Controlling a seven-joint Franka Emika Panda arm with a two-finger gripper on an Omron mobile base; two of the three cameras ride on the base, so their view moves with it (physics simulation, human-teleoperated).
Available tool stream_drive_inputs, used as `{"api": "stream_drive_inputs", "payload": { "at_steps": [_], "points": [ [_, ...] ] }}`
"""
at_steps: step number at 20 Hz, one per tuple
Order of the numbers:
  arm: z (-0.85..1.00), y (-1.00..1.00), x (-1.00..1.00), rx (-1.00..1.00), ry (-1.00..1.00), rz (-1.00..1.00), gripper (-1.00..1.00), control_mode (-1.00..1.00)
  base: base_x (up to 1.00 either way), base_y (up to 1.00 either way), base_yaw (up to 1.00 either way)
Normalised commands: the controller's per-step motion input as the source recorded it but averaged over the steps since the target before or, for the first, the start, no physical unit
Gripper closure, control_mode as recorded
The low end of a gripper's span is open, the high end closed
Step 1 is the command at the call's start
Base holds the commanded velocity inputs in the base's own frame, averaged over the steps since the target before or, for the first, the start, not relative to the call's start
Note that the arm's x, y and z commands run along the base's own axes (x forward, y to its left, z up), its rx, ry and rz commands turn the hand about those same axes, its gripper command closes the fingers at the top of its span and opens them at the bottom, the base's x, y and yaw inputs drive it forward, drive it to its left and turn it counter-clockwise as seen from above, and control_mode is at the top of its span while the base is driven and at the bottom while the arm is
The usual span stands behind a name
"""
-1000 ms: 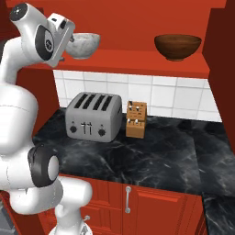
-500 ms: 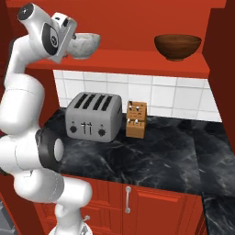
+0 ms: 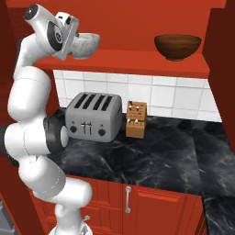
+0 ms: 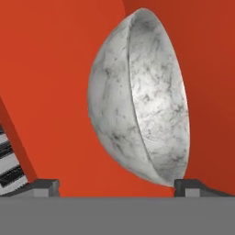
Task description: Move the bowls from the cabinet to the plates on the dining table.
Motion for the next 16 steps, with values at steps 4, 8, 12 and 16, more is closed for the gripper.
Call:
{"api": "stream_drive_inputs", "payload": {
  "at_steps": [4,8,12,16],
  "points": [
    [0.0,0.02,0.37,-0.03,0.0,0.0,-1.0,-1.0,0.0,0.0,0.0],
    [0.0,0.1,0.33,-0.02,0.0,0.0,-1.0,-1.0,0.0,0.0,0.0],
    [-0.04,0.16,0.26,0.0,0.0,0.0,-1.0,-1.0,0.0,0.0,0.0],
    [-0.14,0.17,0.16,0.0,0.0,0.0,-1.0,-1.0,0.0,0.0,0.0]
  ]
}}
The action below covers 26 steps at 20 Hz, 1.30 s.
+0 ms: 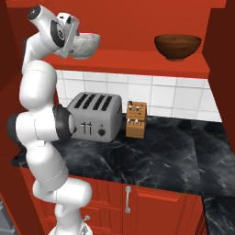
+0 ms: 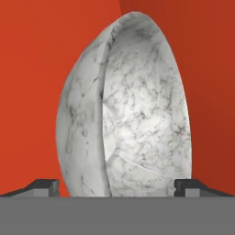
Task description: Move the bowls from the cabinet to the plates on the dining table.
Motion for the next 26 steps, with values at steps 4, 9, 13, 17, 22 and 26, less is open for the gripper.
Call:
{"api": "stream_drive_inputs", "payload": {
  "at_steps": [4,9,13,17,22,26],
  "points": [
    [-0.24,0.09,0.09,0.0,0.0,0.0,-1.0,-1.0,0.0,0.0,0.0],
    [-0.32,0.0,0.02,0.0,-0.01,0.0,-1.0,-1.0,0.0,0.0,0.0],
    [-0.34,0.0,0.0,0.0,-0.04,0.0,-1.0,-1.0,0.0,0.0,0.0],
    [-0.45,0.01,0.0,0.0,-0.06,0.0,-1.0,-1.0,0.0,0.0,0.0],
    [-0.41,0.01,0.0,-0.01,-0.06,0.0,-1.0,-1.0,0.0,0.0,0.0],
    [-0.3,0.02,0.0,0.0,-0.06,0.0,-1.0,-1.0,0.0,0.0,0.0]
  ]
}}
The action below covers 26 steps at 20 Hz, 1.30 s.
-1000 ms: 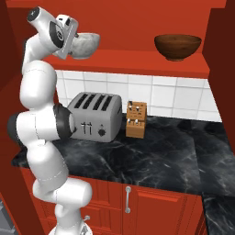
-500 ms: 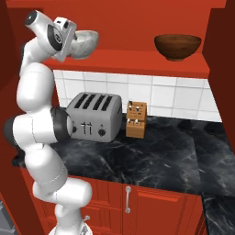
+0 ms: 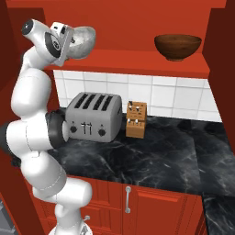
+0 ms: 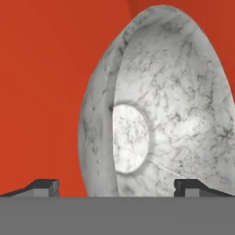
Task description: Move the bowls from the cabinet to the plates on the dining table.
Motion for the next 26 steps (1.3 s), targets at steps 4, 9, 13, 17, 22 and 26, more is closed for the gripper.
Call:
{"api": "stream_drive_inputs", "payload": {
  "at_steps": [4,9,13,17,22,26],
  "points": [
    [-0.21,0.05,0.0,0.0,-0.05,0.0,1.0,-1.0,0.0,0.0,0.0],
    [-0.11,0.02,0.0,0.0,-0.05,0.0,1.0,-1.0,0.0,0.0,0.0],
    [-0.01,0.0,0.0,0.0,-0.07,0.0,1.0,-1.0,0.0,0.0,0.0],
    [0.0,0.0,-0.07,0.0,-0.1,0.0,1.0,-1.0,0.0,0.0,0.0],
    [0.02,0.0,-0.51,0.0,-0.12,0.0,1.0,-1.0,0.0,0.0,0.0],
    [0.0,0.0,-0.78,0.0,-0.13,0.0,1.0,-1.0,0.0,0.0,0.0]
  ]
}}
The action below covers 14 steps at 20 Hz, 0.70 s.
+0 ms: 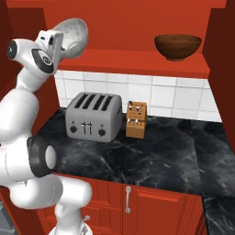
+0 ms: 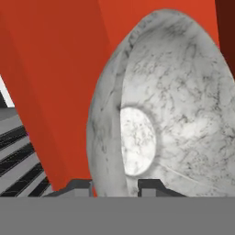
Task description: Move the bowls from the cabinet to the plates on the dining table.
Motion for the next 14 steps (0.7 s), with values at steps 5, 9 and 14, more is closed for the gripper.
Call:
{"api": "stream_drive_inputs", "payload": {
  "at_steps": [5,9,14],
  "points": [
    [0.0,0.0,-0.86,0.0,-0.12,0.0,1.0,-1.0,0.0,0.0,0.0],
    [-0.1,-0.01,-0.84,0.0,-0.07,0.0,1.0,-1.0,0.0,0.0,0.0],
    [-0.18,-0.03,-0.78,0.0,-0.02,0.0,1.0,-1.0,0.0,0.0,0.0]
  ]
}}
